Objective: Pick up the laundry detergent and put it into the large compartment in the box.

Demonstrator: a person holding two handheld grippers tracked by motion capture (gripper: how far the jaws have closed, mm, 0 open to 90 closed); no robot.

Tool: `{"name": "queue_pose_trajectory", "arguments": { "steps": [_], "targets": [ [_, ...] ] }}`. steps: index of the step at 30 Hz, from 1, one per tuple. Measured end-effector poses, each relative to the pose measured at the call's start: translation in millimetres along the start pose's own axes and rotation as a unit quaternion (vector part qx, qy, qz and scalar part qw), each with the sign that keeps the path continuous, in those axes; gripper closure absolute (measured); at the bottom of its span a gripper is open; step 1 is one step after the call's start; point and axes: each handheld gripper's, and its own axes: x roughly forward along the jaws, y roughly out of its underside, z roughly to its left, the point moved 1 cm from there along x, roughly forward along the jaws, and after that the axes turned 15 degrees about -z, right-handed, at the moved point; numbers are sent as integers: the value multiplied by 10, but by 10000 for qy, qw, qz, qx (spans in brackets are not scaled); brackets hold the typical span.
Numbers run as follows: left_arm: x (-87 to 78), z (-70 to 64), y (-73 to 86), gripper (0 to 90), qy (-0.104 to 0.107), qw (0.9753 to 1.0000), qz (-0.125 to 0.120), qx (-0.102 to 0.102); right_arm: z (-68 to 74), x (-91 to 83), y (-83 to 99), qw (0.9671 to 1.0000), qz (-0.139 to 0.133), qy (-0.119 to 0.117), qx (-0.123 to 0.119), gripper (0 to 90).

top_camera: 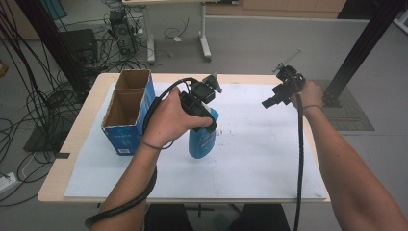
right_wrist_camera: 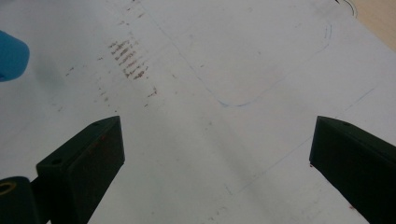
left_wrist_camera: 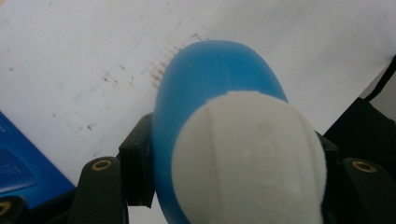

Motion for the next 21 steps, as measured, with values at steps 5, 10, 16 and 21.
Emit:
{"name": "queue_pose_trajectory", "arguments": {
  "steps": [5,10,16,21],
  "targets": [
    [-164,-27,-122,376,-5,9999,-95,86,13,-16,-9,10000,-18,2,-11,29],
    [-303,-29,-250,376,24,9998,-168,132,33,-29,-25,10000,-43,0,-29,29],
    [-432,-50,-415,376,-1,9995,-181,248,47,-44,-40,10000,-50,7,-37,29],
    [-568,-63,-562,376,12,9992,-303,269,64,-52,-54,10000,-58,15,-49,30]
  ]
}}
